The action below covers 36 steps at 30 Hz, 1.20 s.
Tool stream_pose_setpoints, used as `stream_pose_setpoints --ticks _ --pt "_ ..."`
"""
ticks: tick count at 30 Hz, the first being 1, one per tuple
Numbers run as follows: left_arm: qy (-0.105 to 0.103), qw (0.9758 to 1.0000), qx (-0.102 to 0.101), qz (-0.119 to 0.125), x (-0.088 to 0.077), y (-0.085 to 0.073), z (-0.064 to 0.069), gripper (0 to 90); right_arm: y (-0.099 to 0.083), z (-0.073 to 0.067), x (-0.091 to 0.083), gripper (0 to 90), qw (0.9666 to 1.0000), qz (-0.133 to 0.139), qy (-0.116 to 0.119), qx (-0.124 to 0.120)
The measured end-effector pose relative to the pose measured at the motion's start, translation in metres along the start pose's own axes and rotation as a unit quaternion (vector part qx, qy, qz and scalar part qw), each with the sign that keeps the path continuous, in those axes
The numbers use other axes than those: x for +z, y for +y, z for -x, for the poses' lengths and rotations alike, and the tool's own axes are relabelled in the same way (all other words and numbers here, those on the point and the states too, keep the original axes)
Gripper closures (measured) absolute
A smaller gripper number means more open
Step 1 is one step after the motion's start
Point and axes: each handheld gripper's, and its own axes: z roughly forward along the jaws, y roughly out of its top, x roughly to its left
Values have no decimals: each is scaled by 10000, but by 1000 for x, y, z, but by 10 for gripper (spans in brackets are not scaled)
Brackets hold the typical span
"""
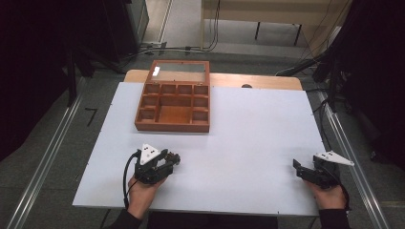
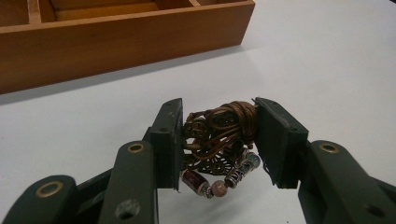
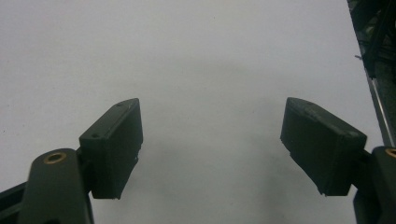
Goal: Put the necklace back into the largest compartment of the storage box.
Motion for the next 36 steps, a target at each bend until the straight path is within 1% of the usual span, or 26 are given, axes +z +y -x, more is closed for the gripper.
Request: stream_pose_setpoints --ticks 8,18,22,28,36 --pt "51 10000 15 40 1 7 -1 551 0 0 0 193 10000 12 -9 7" --pt "117 9998 -74 121 3 15 -8 551 0 0 0 193 10000 -1 -6 7" --pt "126 9997 -141 154 4 19 -11 551 0 0 0 193 10000 1 -5 6" --pt "115 9996 -205 146 7 24 -15 551 0 0 0 193 10000 -9 0 9" --pt "184 9995 -205 161 11 32 -18 552 0 0 0 193 10000 -12 0 19"
